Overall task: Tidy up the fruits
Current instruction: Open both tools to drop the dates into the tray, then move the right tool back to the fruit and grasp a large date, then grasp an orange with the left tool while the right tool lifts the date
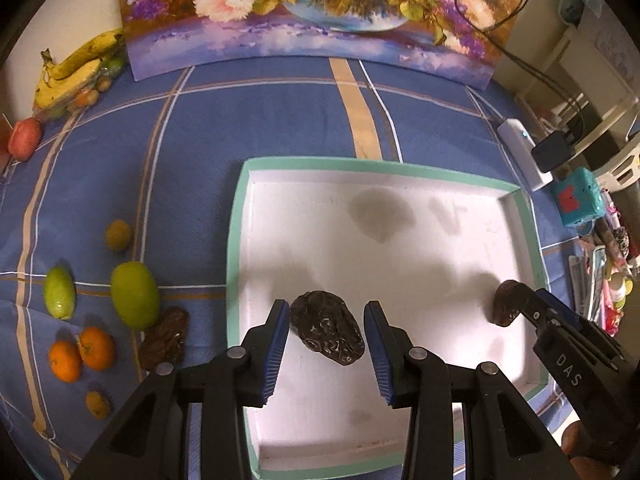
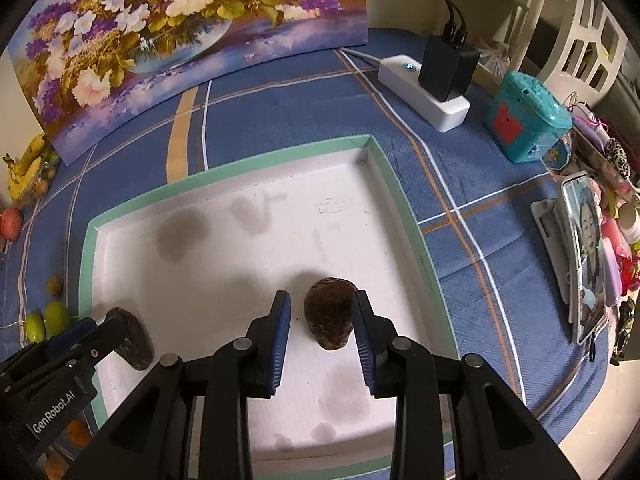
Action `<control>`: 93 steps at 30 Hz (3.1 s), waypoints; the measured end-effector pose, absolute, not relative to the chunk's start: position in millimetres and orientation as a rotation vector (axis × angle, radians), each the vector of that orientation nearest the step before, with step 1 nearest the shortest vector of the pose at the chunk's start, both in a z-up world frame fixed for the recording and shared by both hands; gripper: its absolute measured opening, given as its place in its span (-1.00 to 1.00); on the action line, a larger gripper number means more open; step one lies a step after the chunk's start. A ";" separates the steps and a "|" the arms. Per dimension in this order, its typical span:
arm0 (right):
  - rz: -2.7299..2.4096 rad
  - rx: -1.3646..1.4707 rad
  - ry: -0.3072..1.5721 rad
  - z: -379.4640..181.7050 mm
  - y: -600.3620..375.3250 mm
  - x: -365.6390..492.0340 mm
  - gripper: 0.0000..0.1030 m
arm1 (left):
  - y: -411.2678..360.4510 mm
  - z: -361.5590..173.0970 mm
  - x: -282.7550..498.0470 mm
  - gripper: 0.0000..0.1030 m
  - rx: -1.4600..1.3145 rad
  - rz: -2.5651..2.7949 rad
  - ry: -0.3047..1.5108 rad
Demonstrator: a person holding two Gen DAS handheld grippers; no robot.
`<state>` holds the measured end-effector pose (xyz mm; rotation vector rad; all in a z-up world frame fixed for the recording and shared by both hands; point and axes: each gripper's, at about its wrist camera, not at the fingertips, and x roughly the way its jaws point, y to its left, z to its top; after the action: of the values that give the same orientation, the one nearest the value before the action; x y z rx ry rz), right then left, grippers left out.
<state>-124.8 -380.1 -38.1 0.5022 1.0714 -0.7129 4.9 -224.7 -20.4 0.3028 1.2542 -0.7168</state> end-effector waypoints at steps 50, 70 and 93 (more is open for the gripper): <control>-0.639 0.436 0.836 -15.4 -239.5 -71.4 0.83 | -12.0 -2.8 102.1 1.00 0.182 -0.288 1.076; -0.401 0.458 0.944 -55.1 -157.4 -5.7 0.40 | 38.5 -43.3 128.5 0.71 0.000 -0.351 1.256; -0.351 0.561 1.017 -92.4 -165.1 0.0 -0.31 | 3.0 -78.7 108.6 -0.32 0.016 -0.449 1.376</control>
<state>0.0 -165.1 -92.4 0.5608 1.0166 -0.3513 108.6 2.9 -78.7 0.0159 1.3759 -0.4491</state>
